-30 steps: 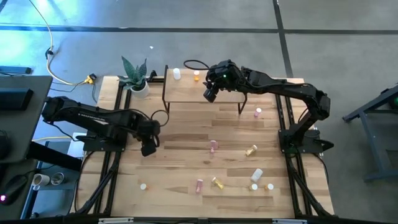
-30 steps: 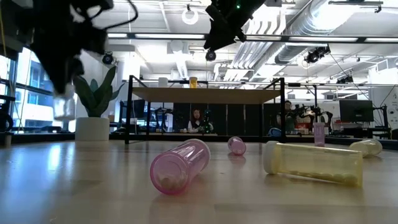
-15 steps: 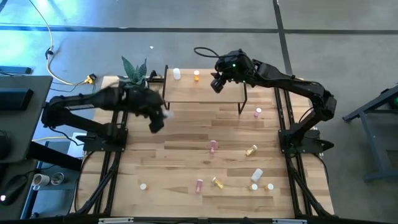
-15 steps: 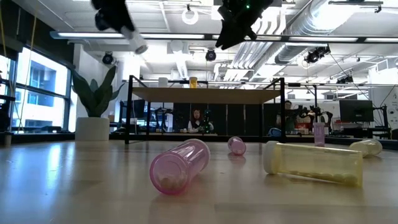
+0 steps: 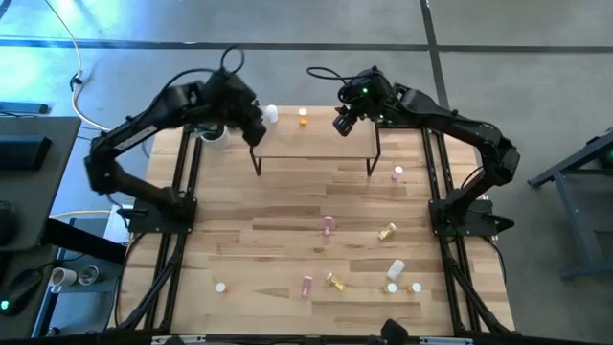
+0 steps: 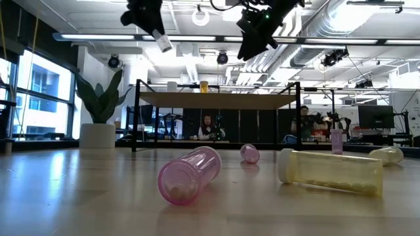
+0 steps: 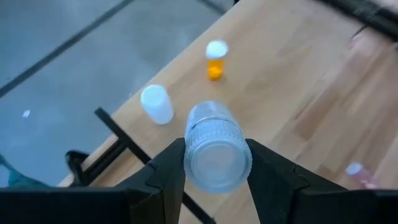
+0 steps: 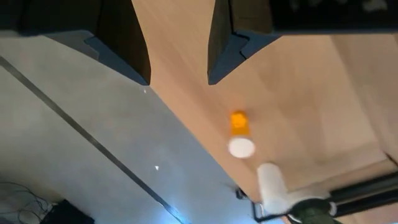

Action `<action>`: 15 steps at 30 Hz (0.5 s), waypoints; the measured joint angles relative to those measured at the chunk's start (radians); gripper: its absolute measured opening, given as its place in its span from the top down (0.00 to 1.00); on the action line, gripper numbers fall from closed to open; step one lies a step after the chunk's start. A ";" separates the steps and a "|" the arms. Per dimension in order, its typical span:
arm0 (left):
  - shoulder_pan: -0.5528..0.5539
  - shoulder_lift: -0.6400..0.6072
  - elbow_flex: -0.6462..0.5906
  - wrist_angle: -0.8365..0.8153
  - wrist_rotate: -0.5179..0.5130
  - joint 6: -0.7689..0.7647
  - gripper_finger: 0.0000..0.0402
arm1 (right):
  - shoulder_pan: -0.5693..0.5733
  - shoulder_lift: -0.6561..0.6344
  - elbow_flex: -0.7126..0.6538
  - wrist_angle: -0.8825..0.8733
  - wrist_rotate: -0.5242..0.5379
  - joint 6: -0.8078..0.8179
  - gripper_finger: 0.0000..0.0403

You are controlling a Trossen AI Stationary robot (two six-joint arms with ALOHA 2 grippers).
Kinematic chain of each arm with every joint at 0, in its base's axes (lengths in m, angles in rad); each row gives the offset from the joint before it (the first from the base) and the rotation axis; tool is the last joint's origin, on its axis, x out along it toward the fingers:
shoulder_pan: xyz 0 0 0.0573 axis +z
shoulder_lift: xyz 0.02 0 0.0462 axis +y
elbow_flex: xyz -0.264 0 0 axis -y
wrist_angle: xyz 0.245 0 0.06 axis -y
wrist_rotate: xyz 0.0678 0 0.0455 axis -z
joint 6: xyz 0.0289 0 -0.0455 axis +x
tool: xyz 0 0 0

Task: Pick and place medicine bottles onto shelf by color
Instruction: Put the top white medicine bottle on the shelf aligned with the other white medicine bottle

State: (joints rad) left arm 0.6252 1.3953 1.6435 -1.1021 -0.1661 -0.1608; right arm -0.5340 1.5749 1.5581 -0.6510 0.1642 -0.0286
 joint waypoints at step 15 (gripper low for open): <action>0.023 0.314 0.224 -0.241 0.006 -0.019 0.66 | -0.049 0.000 -0.001 -0.033 0.000 -0.026 0.62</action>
State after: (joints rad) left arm 0.6479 1.7095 1.8671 -1.3428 -0.1600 -0.1801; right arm -0.5833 1.5749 1.5574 -0.6844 0.1644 -0.0542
